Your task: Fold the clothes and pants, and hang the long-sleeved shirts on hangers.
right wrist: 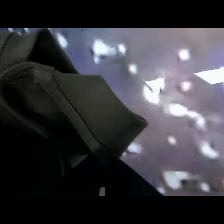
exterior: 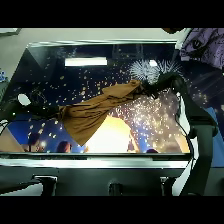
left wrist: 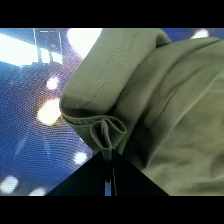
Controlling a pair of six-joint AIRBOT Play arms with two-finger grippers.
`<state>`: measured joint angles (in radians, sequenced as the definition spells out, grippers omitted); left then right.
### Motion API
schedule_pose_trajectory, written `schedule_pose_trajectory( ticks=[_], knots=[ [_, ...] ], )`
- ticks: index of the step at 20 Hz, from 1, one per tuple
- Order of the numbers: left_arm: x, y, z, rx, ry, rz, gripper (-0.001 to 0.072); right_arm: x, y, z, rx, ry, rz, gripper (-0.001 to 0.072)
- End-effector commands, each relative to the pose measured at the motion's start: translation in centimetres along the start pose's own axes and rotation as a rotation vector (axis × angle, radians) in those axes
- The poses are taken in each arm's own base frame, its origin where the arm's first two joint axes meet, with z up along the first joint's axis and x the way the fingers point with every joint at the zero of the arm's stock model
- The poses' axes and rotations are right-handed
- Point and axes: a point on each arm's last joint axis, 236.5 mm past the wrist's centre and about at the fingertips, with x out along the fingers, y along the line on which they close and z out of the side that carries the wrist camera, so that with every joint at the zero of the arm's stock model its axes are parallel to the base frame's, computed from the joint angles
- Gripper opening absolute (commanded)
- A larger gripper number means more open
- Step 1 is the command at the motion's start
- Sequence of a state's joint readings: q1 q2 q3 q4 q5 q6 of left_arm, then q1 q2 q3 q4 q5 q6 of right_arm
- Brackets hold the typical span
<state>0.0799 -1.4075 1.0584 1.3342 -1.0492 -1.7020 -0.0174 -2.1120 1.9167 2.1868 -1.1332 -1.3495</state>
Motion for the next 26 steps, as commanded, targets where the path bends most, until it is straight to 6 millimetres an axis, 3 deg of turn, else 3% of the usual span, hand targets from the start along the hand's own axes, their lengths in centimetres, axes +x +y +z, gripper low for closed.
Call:
schedule_pose_trajectory(
  ticks=[1, 3, 4, 6, 8, 9, 11, 13, 14, 15, 17, 18, 20, 22, 23, 26],
  knots=[
    [-2.1, -0.8, 1.6, 0.018, -0.051, -0.014, 0.0013, -3.7, 2.3, 1.5, -0.057, -0.098, 0.003, 0.0029],
    [-7.0, -2.4, 5.3, 0.081, -0.189, -0.029, 0.0012, -9.9, 5.8, 3.1, -0.159, -0.234, 0.003, 0.0029],
    [-11.1, -3.4, 7.5, 0.112, -0.290, -0.030, 0.0012, -13.8, 7.6, 3.7, -0.218, -0.313, -0.010, 0.0029],
    [-21.2, -5.0, 10.9, 0.172, -0.520, -0.015, 0.0012, -23.2, 11.5, 4.0, -0.309, -0.501, -0.026, 0.0029],
    [-32.7, -6.1, 11.7, 0.214, -0.774, 0.004, 0.0012, -32.9, 14.6, 1.7, -0.391, -0.681, -0.031, 0.0029],
    [-38.5, -6.5, 10.9, 0.226, -0.898, 0.009, 0.0012, -37.6, 15.8, -0.6, -0.425, -0.752, -0.033, 0.0029],
    [-47.9, -6.8, 7.3, 0.240, -1.103, -0.002, 0.0012, -45.4, 16.8, -6.3, -0.475, -0.855, -0.038, 0.0030],
    [-54.1, -6.8, 2.5, 0.248, -1.249, -0.029, 0.0012, -51.8, 16.7, -12.5, -0.512, -0.947, -0.040, 0.0030],
    [-56.0, -6.7, 0.2, 0.251, -1.295, -0.041, 0.0012, -54.7, 16.4, -15.5, -0.528, -0.999, -0.040, 0.0030],
    [-57.3, -6.3, -2.1, 0.252, -1.322, -0.047, 0.0012, -56.9, 16.2, -17.9, -0.537, -1.047, -0.034, 0.0030],
    [-58.0, -5.8, -5.0, 0.238, -1.327, -0.059, 0.0012, -60.3, 15.6, -21.4, -0.525, -1.133, -0.009, 0.0030],
    [-58.0, -5.6, -5.6, 0.219, -1.321, -0.072, 0.0012, -61.1, 15.4, -22.1, -0.505, -1.153, 0.005, 0.0030],
    [-57.4, -5.5, -5.4, 0.212, -1.296, -0.071, 0.0012, -60.4, 15.1, -21.6, -0.472, -1.127, 0.005, 0.0030],
    [-54.8, -5.6, -3.1, 0.207, -1.225, -0.053, 0.0012, -56.6, 14.9, -19.2, -0.428, -1.012, -0.011, 0.0030],
    [-52.7, -5.5, -1.4, 0.203, -1.168, -0.038, 0.0012, -53.6, 14.9, -17.6, -0.415, -0.921, -0.018, 0.0030],
    [-42.9, -5.0, 4.6, 0.221, -0.923, 0.039, 0.0012, -42.6, 13.9, -12.4, -0.320, -0.619, -0.032, 0.0030]
  ],
)
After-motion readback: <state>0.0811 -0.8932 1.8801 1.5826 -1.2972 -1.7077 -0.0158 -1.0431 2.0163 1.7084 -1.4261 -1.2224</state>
